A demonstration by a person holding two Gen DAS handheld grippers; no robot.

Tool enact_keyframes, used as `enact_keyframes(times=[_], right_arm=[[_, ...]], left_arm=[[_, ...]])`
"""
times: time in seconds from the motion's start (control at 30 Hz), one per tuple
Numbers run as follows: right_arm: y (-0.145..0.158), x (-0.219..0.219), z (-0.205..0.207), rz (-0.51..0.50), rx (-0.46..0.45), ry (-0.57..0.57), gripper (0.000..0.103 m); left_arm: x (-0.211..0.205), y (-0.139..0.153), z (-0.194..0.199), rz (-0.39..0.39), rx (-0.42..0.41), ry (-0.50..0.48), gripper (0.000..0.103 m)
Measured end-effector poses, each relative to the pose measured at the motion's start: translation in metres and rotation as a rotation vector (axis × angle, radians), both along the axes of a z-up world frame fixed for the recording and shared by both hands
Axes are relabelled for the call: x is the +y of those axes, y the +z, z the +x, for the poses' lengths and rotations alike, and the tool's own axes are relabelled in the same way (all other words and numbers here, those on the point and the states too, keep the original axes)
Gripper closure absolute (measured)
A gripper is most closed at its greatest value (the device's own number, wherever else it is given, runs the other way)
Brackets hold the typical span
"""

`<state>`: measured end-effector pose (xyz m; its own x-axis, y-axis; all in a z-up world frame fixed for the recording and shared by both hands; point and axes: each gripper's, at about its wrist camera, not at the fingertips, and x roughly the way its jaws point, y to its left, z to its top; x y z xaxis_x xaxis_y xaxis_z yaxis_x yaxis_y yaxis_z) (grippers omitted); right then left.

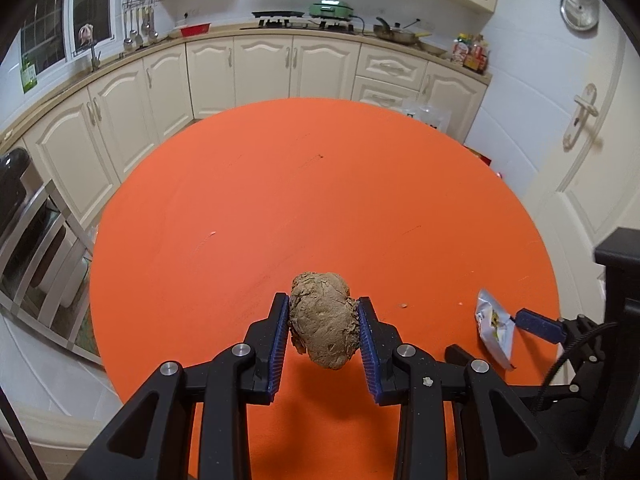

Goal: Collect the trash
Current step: 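Carry the lump and wrapper over the blue wastebasket with both tools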

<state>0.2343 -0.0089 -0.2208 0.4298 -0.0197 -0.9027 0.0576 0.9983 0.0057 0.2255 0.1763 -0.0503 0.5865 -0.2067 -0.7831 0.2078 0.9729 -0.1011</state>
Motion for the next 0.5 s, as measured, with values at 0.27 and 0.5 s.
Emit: enact_keyframes(times=[0.27,0.5], right_arm=[[0.001,0.006,-0.023,0.006,-0.156,0.011,0.059],[-0.001,-0.005,-0.042,0.141,-0.307,0.023,0.085]], left_arm=[[-0.003,-0.002,0.008,-0.002,0.030,0.023,0.074],[-0.007,-0.006,0.011,-0.002,0.040,0.030,0.074]])
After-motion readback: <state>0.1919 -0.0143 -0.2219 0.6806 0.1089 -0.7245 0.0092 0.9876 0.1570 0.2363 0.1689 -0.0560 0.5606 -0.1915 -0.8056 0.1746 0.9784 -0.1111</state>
